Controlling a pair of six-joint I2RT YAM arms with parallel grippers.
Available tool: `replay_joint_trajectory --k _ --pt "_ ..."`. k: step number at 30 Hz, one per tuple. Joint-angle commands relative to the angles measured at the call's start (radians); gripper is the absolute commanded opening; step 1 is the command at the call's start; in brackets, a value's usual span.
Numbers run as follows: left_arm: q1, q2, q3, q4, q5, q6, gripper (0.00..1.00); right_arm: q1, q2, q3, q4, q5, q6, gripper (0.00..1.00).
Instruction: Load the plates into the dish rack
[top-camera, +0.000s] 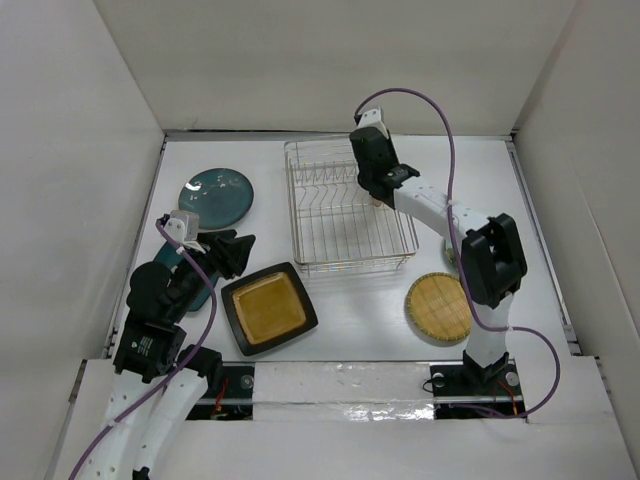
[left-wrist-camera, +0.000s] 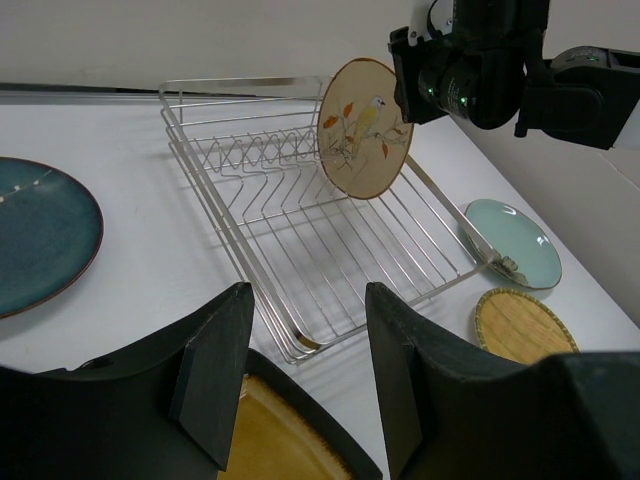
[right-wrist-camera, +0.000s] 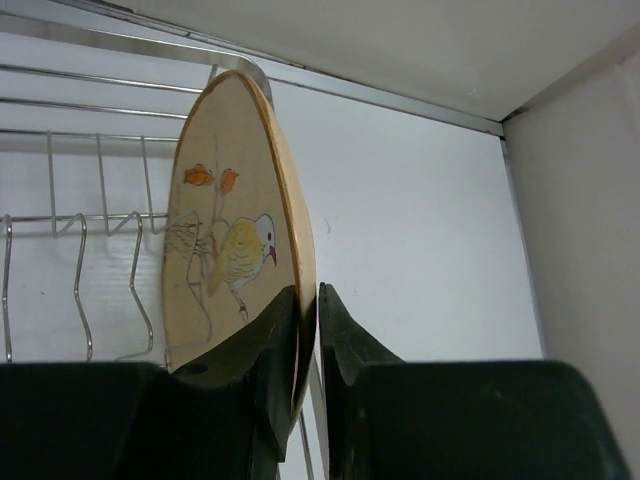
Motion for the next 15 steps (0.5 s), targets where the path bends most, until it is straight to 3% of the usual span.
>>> replay_joint_trajectory --k 1,5,7,11,12,13,14,15 --pt "-0.003 -0.005 0.004 0.036 0.009 0.007 0.45 0.005 -0.017 0.031 0.095 0.027 0.036 0.33" --pt "-0.003 -0.002 0.004 0.036 0.009 0.007 0.45 -0.027 -0.045 0.072 0.038 -0.034 0.106 0.56" --pt "-0.003 -0.004 0.003 0.036 0.012 0.007 0.45 -0.043 -0.101 0.075 0.005 -0.117 0.166 0.61" --pt "-0.003 -0.010 0.004 0.039 0.018 0.004 0.45 -0.102 -0.288 -0.038 0.026 -0.267 0.316 0.74" --pt "-0.003 -0.010 0.003 0.042 0.021 0.004 0.45 -0.139 -0.340 -0.152 0.072 -0.292 0.396 0.74" --pt "-0.003 -0.013 0.004 0.042 0.021 0.004 0.45 -0.159 -0.464 -0.228 0.107 -0.313 0.445 0.71" --pt "-0.003 -0.019 0.003 0.042 0.020 0.004 0.45 -0.184 -0.538 -0.317 0.145 -0.327 0.505 0.33" --pt "-0.003 -0.024 0.004 0.042 0.020 0.004 0.45 -0.246 -0.616 -0.519 0.235 -0.349 0.556 0.11"
